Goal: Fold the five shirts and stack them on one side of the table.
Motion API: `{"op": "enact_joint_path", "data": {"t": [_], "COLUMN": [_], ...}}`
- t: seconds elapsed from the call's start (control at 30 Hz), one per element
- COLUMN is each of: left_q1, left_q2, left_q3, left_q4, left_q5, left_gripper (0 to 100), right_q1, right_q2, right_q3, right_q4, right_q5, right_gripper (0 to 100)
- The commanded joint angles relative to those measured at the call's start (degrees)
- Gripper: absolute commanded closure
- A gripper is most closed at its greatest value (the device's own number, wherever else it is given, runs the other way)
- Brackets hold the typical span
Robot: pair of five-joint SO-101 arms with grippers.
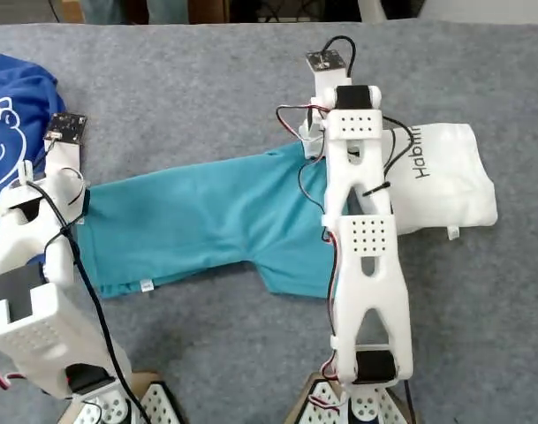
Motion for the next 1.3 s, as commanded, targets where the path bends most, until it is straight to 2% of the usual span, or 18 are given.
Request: {"op": "enact_joint_path", "data": {"t": [0.0,0.1,0.27,0.43,0.63,0.7,0.87,1.1,1.27], "left_q1": [-2.7,-1.7,5.4,11.5,7.5,5.0,1.6,1.7,1.9], "left_q2": [-2.9,-10.1,-22.9,-18.3,0.0,5.1,13.7,12.6,5.3], "left_q3": [-1.3,-1.8,-1.3,-1.6,-11.6,-16.7,-24.9,-24.7,-21.1], "left_q4": [1.4,6.4,11.5,9.2,12.2,15.3,22.2,22.5,22.6], "left_q5": [-0.4,0.0,5.4,7.3,9.4,12.5,12.8,13.3,13.3], "left_gripper": [97,97,97,97,97,97,97,97,97], "right_q1": [-1.1,-1.7,-1.9,-2.2,-1.9,-1.8,0.4,1.2,0.2], "right_q2": [-0.3,-0.6,-4.5,-6.9,-0.9,1.8,7.1,8.0,5.1], "right_q3": [-7.3,-9.5,-9.4,-9.3,-9.3,-9.3,-9.4,-9.5,-9.5], "right_q4": [1.8,1.8,1.9,0.1,-1.1,-1.4,-4.1,-3.3,-1.7], "right_q5": [-0.1,-0.1,-0.1,-0.1,-0.4,0.0,0.0,-0.4,-0.4], "right_gripper": [98.5,98.5,98.5,98.5,98.5,98.5,98.5,98.5,98.5]}}
